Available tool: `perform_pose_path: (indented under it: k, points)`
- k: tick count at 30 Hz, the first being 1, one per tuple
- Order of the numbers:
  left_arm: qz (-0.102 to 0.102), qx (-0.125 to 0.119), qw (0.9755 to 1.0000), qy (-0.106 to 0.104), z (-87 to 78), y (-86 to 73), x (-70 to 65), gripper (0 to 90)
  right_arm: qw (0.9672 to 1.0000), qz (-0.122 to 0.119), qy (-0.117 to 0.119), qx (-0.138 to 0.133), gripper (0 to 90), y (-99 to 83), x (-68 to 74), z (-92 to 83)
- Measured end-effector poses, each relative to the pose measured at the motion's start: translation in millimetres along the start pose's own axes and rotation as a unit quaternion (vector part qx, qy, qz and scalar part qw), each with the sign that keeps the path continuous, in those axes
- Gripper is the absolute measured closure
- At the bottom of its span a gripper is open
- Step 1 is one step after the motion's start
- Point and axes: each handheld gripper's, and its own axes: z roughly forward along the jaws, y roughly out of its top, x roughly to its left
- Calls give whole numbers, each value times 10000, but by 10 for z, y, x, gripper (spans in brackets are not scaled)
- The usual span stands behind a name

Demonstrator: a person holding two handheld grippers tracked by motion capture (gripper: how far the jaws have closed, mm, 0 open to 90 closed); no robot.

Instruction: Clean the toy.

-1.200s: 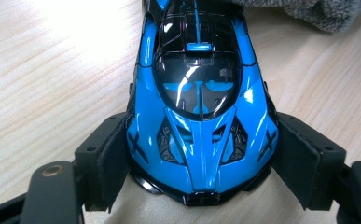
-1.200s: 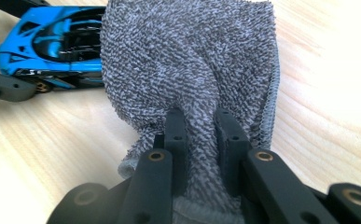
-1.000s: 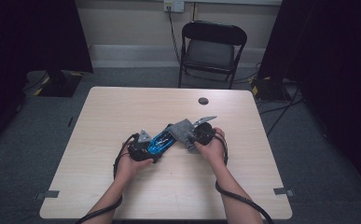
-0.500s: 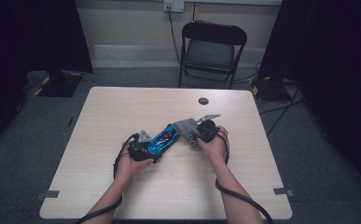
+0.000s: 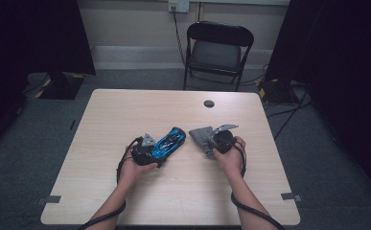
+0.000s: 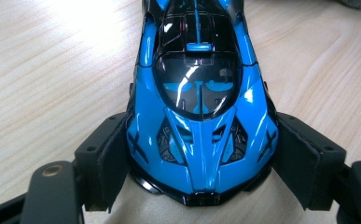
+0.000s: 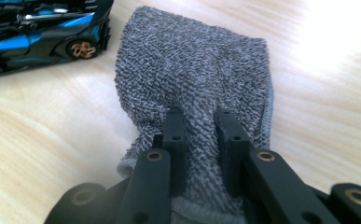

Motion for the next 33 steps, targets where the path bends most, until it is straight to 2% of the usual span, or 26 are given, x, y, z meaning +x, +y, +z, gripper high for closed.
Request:
perform_pose_path:
  k: [7,12,13,22,23,25,33]
  points:
    - [-5,5,10000,0,-1,0,0,242,9996,-229,-12,169,760,-60,113,39]
    - [6,7,10000,2,-6,-4,2,237,9998,-101,20,153,757,-97,105,68]
    - [-55,-2,10000,-31,-5,-8,-3,235,9998,-75,46,150,757,-104,98,70]
    - [-96,32,9999,-24,-31,-18,15,213,9999,-52,94,108,756,-132,79,78]
    - [-158,54,9999,-32,-34,-18,14,212,9999,-52,95,112,756,-131,78,79]
    - [-96,70,9999,-9,-48,-5,19,208,9999,-58,93,119,756,-131,78,84]
    - [-82,-12,10000,2,-91,23,30,198,9998,-76,81,156,755,-122,80,87]
